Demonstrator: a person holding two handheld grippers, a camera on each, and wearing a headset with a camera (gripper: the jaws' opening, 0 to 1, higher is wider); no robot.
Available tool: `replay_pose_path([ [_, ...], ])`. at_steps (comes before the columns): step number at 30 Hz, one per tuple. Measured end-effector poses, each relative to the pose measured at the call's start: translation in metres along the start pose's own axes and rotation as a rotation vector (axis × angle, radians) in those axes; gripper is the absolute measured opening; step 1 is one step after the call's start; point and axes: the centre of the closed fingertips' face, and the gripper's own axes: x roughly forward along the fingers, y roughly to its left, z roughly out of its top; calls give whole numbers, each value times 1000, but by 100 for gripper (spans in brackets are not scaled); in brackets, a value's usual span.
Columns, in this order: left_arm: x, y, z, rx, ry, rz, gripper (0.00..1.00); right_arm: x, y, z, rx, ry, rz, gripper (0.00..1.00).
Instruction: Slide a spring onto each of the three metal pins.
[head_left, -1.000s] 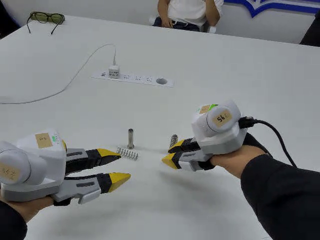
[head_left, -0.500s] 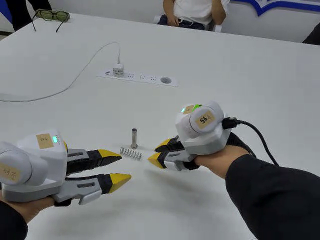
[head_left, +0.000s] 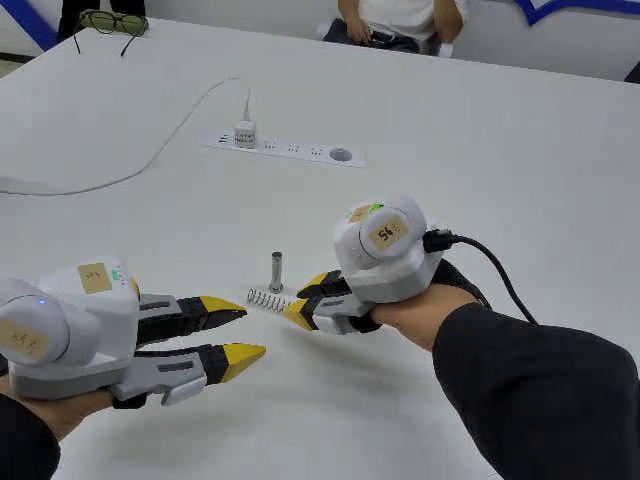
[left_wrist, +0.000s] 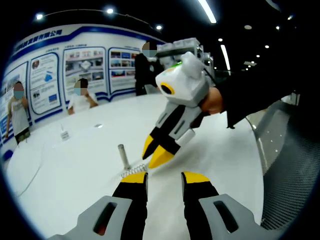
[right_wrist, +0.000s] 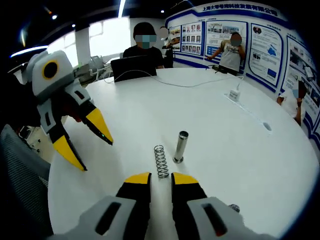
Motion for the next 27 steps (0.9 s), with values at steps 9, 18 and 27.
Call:
replay_pose_path([
  [9,-2,2,-2,-6,4,5,27,14,-1,-5,2,17,1,16],
  [18,-4,4,-5,-12,10,11,27,20,-1,-5,10,25,2,13],
  [27,-2,3,-4,-5,12,8,27,12,6,-8,12,44,24,12],
])
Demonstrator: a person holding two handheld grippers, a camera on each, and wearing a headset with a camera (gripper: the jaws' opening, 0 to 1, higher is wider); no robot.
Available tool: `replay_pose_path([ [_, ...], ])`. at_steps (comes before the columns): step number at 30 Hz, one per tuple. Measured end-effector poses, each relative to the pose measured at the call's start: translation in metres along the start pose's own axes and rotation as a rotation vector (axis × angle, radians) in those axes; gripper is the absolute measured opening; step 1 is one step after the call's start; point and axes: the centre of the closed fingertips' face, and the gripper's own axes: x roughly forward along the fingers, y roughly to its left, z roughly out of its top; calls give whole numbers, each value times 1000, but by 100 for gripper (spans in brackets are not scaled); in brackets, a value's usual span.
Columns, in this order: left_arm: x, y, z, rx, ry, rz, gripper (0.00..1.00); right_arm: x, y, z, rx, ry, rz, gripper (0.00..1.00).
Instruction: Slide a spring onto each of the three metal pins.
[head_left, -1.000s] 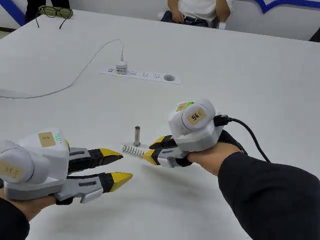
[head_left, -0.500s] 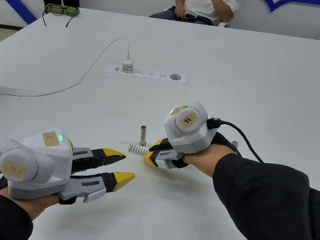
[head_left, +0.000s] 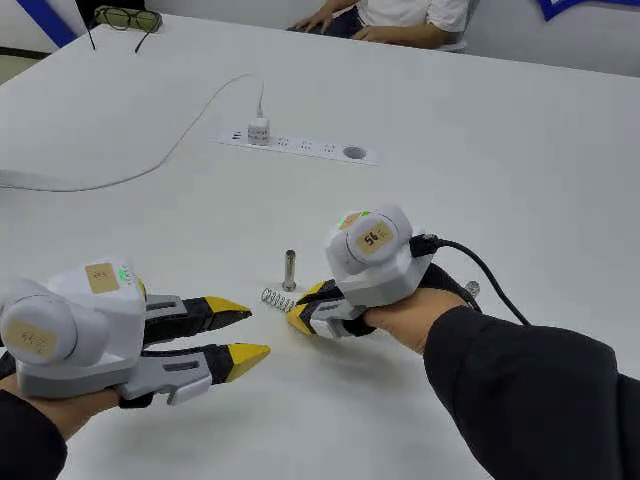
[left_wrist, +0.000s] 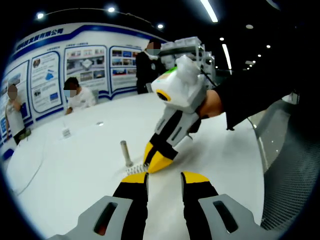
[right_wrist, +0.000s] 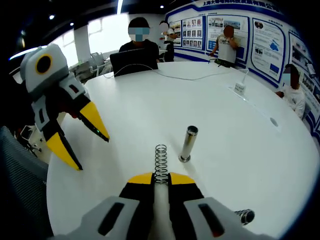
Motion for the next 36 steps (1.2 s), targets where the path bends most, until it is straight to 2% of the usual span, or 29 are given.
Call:
replay_pose_path([
  [11,4,-5,8,31,-1,-17,26,-30,15,-2,-47,6,22,12],
  [23,6,-19,18,80,1,-52,27,-72,38,-4,-136,16,55,12],
  [36,11,-48,28,153,11,-141,27,-108,64,-11,-238,60,131,12],
])
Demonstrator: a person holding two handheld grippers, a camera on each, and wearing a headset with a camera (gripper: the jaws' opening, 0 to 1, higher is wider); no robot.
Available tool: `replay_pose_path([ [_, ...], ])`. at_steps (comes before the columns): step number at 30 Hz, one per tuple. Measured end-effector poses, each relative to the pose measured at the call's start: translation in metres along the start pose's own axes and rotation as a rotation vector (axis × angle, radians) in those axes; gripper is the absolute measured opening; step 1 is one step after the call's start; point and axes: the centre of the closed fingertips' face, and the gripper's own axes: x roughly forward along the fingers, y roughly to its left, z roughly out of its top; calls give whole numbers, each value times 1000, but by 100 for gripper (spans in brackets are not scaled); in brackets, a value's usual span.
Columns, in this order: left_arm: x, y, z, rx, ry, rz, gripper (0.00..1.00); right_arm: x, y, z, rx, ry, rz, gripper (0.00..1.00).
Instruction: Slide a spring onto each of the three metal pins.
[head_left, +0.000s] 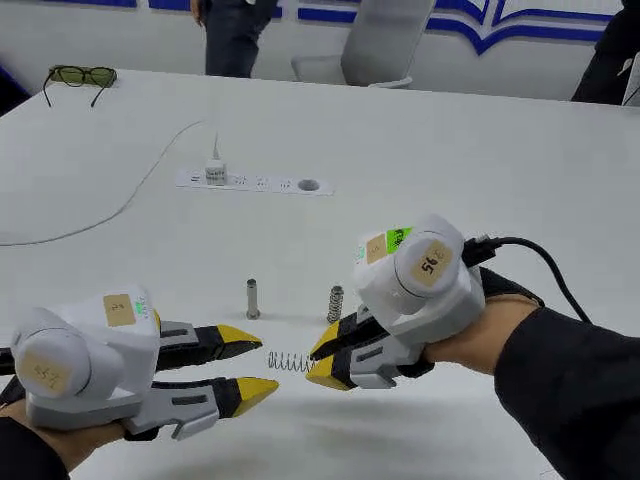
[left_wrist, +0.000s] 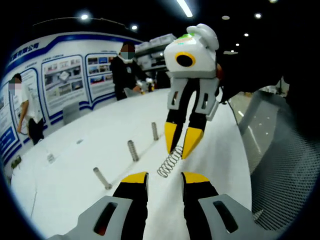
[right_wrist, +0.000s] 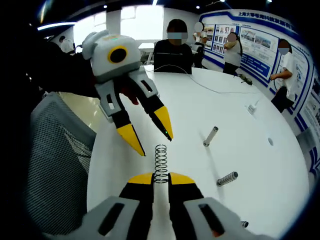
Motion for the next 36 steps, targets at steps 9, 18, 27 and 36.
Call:
replay_pose_path([
  [9,12,-21,4,75,31,-69,25,-10,14,-5,-48,32,34,12],
  [18,15,-29,6,102,32,-94,17,-15,20,-4,-77,52,49,12],
  [27,14,-30,5,111,33,-93,12,-20,24,1,-89,59,58,12],
  [36,15,-29,6,100,25,-96,12,-27,25,19,-99,25,45,12],
])
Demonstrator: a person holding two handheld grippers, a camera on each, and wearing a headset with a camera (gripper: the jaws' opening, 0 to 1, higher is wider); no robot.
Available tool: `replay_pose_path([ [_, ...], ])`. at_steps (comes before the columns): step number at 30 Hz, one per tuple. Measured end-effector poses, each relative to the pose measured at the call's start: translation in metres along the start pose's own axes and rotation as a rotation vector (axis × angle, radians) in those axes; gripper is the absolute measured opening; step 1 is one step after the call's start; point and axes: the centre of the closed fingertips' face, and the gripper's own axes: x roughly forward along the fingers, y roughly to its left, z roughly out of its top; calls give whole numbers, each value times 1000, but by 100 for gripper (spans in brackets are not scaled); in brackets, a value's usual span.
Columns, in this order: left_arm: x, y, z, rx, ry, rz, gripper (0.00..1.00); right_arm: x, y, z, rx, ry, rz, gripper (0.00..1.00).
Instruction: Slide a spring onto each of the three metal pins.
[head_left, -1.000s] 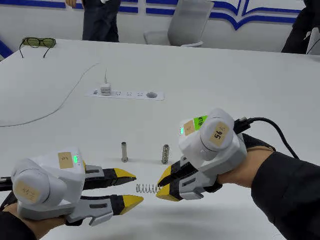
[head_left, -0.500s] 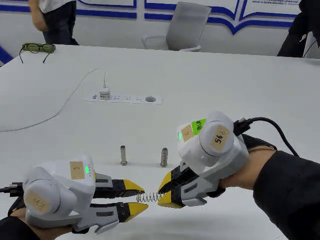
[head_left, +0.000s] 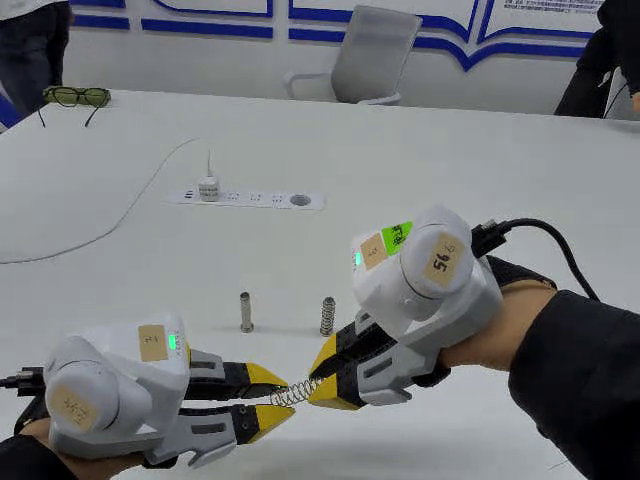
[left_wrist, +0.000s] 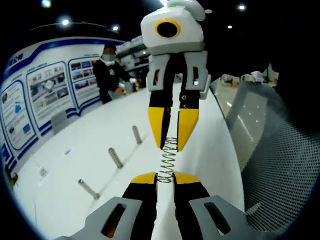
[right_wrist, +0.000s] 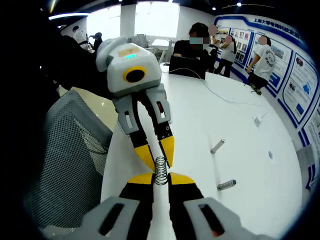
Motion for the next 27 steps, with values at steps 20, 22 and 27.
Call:
replay_pose_path([
  [20,0,0,6,-24,-21,6,11,5,-1,34,-36,-68,-12,12],
  [22,0,1,6,-34,-24,9,11,6,-1,35,-34,-73,-14,12],
  [27,-1,2,2,-94,-51,11,11,8,-1,36,-35,-85,-16,12],
])
